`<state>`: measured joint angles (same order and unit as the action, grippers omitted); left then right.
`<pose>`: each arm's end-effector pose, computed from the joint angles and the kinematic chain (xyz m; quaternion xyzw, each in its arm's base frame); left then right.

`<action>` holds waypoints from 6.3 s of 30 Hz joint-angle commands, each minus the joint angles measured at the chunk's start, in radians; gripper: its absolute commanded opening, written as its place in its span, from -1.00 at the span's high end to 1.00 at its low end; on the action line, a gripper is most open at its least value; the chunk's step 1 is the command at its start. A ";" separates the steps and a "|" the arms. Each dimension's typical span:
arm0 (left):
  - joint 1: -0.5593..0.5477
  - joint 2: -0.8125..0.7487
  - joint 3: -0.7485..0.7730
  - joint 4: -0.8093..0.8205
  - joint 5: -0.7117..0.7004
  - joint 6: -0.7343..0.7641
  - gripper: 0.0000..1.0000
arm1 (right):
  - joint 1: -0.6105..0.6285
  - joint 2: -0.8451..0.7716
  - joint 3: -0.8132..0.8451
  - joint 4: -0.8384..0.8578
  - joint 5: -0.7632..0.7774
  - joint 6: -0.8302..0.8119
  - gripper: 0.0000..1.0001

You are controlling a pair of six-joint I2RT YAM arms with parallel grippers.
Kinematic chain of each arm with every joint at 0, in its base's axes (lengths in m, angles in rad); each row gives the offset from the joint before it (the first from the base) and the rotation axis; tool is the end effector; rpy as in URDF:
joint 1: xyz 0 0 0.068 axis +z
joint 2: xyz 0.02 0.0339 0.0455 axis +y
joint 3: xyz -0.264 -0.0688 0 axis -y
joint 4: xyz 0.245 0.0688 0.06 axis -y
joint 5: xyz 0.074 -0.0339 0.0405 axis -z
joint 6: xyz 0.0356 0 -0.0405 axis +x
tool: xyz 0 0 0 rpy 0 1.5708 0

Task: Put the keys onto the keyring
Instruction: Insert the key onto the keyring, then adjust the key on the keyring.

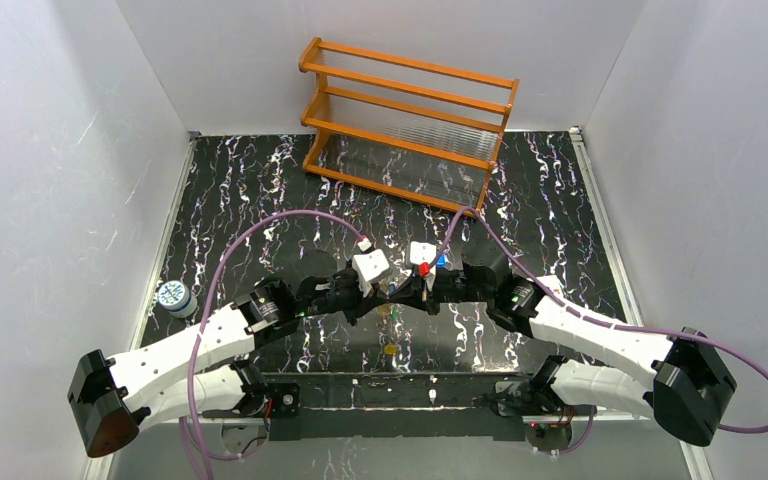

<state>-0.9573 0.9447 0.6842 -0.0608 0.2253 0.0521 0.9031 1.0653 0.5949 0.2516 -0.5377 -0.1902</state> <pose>0.1205 -0.1850 0.2880 0.4473 0.6737 -0.3362 0.4828 0.1342 0.1996 0.2642 -0.5329 0.5561 0.4047 0.4930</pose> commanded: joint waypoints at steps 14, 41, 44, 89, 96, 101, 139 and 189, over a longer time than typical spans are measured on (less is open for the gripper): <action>-0.003 -0.033 0.009 0.056 0.041 -0.001 1.00 | 0.001 0.019 0.055 0.053 -0.015 -0.024 0.82; -0.003 -0.037 -0.002 0.087 0.033 0.011 1.00 | 0.001 -0.014 0.051 -0.006 -0.039 -0.059 0.97; -0.003 -0.039 -0.003 0.086 0.034 0.016 1.00 | 0.001 -0.020 0.049 -0.012 -0.021 -0.057 0.79; 0.412 -0.053 -0.370 1.070 0.654 -0.509 0.06 | -0.202 -0.079 -0.173 0.540 -0.455 0.169 0.97; 0.324 -0.074 -0.411 1.071 0.678 -0.249 0.12 | -0.202 -0.051 -0.141 0.540 -0.513 0.182 0.97; 0.263 -0.055 -0.436 1.072 0.636 -0.137 0.28 | -0.203 -0.051 -0.134 0.538 -0.516 0.182 0.97; 0.133 -0.046 -0.504 1.056 0.491 -0.146 1.00 | -0.202 -0.057 -0.099 0.503 -0.469 0.221 0.97; 0.112 -0.106 -0.258 0.711 0.450 -0.004 0.16 | -0.202 -0.096 -0.092 0.453 -0.437 0.222 0.97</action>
<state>-0.8371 0.8661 0.3962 0.6083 0.6373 0.0616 0.7040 0.9844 0.4507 0.6746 -0.9920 0.0299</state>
